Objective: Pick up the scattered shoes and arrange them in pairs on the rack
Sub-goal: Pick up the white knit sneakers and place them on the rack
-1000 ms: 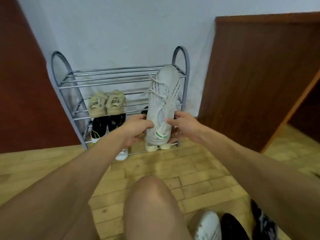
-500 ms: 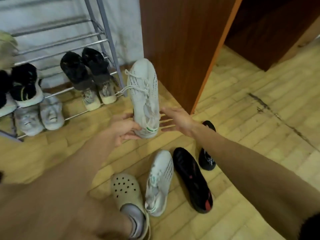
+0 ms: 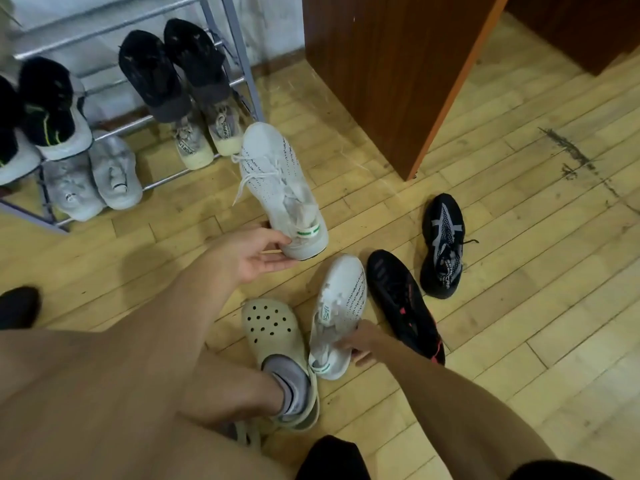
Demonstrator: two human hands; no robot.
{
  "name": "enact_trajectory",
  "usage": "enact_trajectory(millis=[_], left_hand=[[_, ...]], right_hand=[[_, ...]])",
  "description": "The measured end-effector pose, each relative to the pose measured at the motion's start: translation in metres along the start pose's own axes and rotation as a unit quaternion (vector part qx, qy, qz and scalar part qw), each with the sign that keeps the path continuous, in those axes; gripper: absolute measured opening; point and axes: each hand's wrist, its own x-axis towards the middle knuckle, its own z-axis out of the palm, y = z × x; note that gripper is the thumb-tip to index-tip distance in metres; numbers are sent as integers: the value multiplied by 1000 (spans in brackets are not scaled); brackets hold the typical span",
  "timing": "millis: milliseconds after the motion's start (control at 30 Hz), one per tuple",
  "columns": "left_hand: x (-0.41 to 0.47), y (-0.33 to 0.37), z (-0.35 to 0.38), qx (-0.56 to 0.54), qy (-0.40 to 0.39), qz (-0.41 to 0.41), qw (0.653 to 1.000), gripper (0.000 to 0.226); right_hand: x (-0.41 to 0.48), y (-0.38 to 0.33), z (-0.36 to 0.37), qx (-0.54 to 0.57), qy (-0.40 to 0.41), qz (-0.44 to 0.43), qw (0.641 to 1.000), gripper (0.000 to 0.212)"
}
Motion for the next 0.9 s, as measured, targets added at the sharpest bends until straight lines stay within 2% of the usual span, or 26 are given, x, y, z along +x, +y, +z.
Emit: enact_trajectory(millis=[33,100,233,367,467,500,533,600,633,700,767,900], left_hand=[[1,-2,-4,0,-1,5,1000,35],[1,-5,-11,-1,9,9,1000,40],[-6,-5,-15,-27,39,-17,999,21],[-15,-6,-13,-32,55,-28,998,15],[-20,-8,-15,-34,55,-25,998,14],[-22,-9,-16,-33,55,-23,998,14],[-23,-9,-17,-35,55,-19,998,14],[-26,-7,-17,-50,60,-7,997,13],[-29,-6,-17,-59,63,0,996,12],[-34,-3,-17,-73,71,17,995,12],[-39,-1,-20,-80,79,32,993,12],[-44,12,-34,-74,83,60,992,11]], right_hand=[[2,3,6,24,13,1,1000,19],[5,5,13,80,35,12,996,30],[-6,-7,7,136,3,9,991,29],[-14,-25,-13,44,39,2,998,32],[-18,-35,-28,-3,138,-41,990,10],[-24,-38,-33,-26,154,-44,987,21],[-32,-42,-36,-54,152,-42,986,30],[-39,-48,-42,-101,142,-36,984,28],[-42,-52,-44,-101,123,-30,987,24],[-48,-63,-51,-73,85,-16,994,35],[-62,-80,-58,-68,57,-23,996,33],[-86,-123,-79,-61,78,-77,992,28]])
